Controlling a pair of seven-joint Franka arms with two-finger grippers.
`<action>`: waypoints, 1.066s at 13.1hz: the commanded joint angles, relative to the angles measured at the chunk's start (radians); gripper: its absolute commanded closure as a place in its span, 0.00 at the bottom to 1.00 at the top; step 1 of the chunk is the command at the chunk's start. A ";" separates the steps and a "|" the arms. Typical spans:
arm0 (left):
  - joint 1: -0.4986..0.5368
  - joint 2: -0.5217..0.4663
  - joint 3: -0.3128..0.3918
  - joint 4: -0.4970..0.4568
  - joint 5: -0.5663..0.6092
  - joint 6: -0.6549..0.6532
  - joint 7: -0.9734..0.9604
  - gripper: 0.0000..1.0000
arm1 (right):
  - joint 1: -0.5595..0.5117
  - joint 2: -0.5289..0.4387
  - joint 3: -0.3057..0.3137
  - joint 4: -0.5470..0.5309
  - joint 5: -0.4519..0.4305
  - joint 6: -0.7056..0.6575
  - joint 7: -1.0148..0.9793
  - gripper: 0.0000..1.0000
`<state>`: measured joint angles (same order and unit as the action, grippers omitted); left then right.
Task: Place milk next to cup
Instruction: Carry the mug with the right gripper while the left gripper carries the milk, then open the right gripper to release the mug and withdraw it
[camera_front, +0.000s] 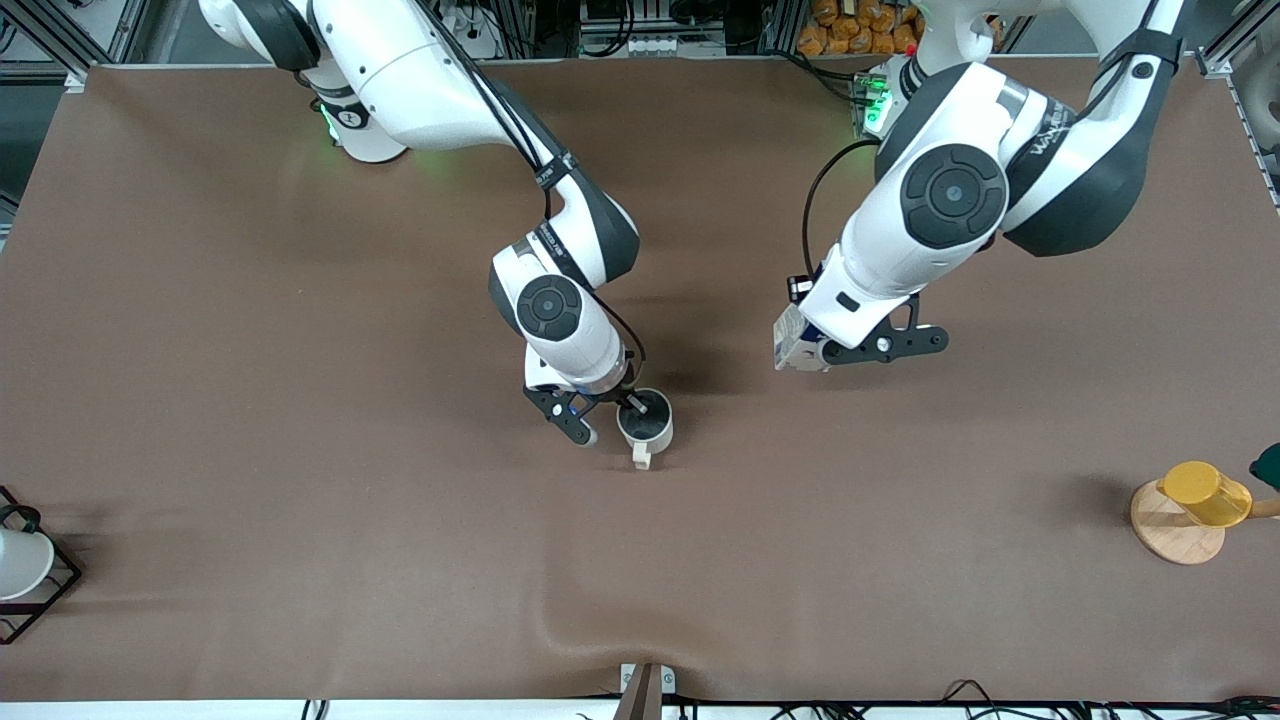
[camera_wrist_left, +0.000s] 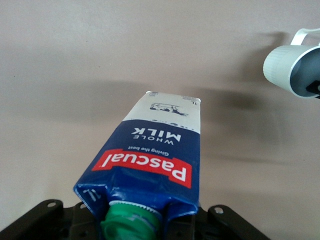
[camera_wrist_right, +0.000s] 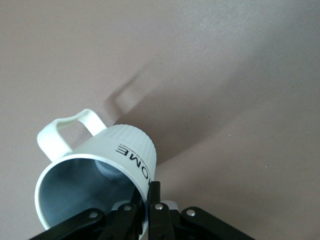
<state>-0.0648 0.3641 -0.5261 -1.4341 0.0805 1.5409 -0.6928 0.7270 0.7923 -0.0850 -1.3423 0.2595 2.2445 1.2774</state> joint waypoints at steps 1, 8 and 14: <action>0.007 -0.024 -0.009 -0.012 -0.019 -0.013 -0.022 1.00 | 0.011 0.001 -0.019 0.040 -0.017 -0.017 0.010 0.00; 0.007 -0.039 -0.028 -0.012 -0.045 -0.028 -0.028 1.00 | -0.106 -0.047 -0.022 0.176 -0.016 -0.363 -0.058 0.00; 0.005 -0.051 -0.064 -0.012 -0.047 -0.045 -0.067 1.00 | -0.260 -0.192 -0.022 0.169 -0.089 -0.570 -0.352 0.00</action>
<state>-0.0647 0.3418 -0.5763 -1.4341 0.0534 1.5219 -0.7363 0.5226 0.6533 -0.1263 -1.1472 0.2228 1.7331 1.0313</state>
